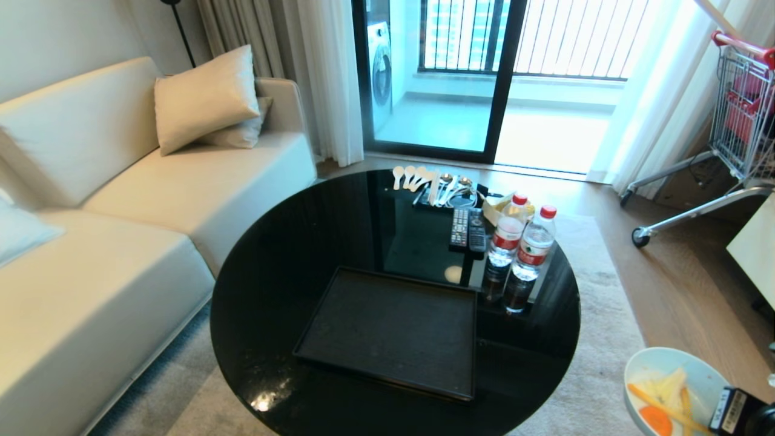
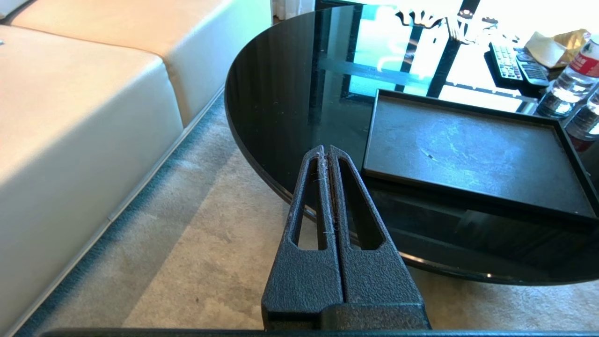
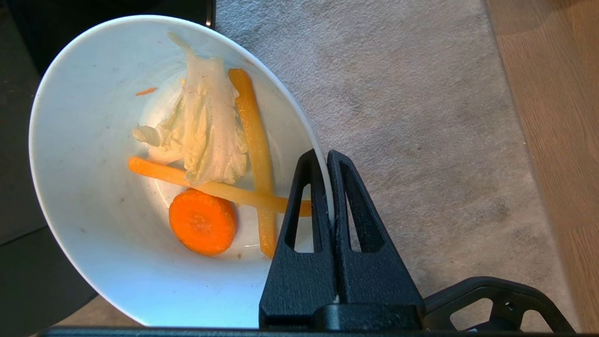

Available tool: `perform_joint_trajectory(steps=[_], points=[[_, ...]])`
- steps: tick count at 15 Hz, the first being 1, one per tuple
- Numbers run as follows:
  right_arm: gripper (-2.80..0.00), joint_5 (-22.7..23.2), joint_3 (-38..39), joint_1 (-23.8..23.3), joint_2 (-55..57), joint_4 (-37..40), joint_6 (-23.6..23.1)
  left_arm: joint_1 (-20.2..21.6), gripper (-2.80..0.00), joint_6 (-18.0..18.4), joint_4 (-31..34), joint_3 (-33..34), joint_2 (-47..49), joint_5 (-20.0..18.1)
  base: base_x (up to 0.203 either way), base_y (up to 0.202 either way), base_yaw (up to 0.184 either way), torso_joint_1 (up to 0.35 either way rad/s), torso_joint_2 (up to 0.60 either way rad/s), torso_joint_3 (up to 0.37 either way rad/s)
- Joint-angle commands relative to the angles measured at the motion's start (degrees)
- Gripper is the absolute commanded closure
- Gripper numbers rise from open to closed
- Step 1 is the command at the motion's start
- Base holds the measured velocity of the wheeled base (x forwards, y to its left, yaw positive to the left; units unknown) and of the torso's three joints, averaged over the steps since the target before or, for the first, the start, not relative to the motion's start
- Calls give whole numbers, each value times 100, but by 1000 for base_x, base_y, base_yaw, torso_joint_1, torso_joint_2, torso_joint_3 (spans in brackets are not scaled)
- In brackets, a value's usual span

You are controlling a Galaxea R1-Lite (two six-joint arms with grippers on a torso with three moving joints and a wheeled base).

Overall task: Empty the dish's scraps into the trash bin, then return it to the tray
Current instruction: Move the bowl over the trash can

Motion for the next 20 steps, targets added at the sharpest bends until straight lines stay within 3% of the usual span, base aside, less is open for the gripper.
perform_joint_trajectory(steps=[1, 6, 17, 20], points=[[0, -13, 47, 2, 13, -2, 27, 0, 0, -4, -2, 0, -2, 0, 0, 0, 0, 0, 0, 0], [0, -4, 79, 11, 19, 2, 36, 0, 0, -4, -2, 0, -2, 0, 0, 0, 0, 0, 0, 0], [0, 101, 138, 11, 10, 2, 24, 0, 0, -4, -2, 0, -2, 0, -181, 0, 0, 1, 3, 2], [0, 101, 184, 11, 10, -7, 18, 0, 0, -4, -2, 0, -2, 0, -40, 0, 1, -4, -1, 2]])
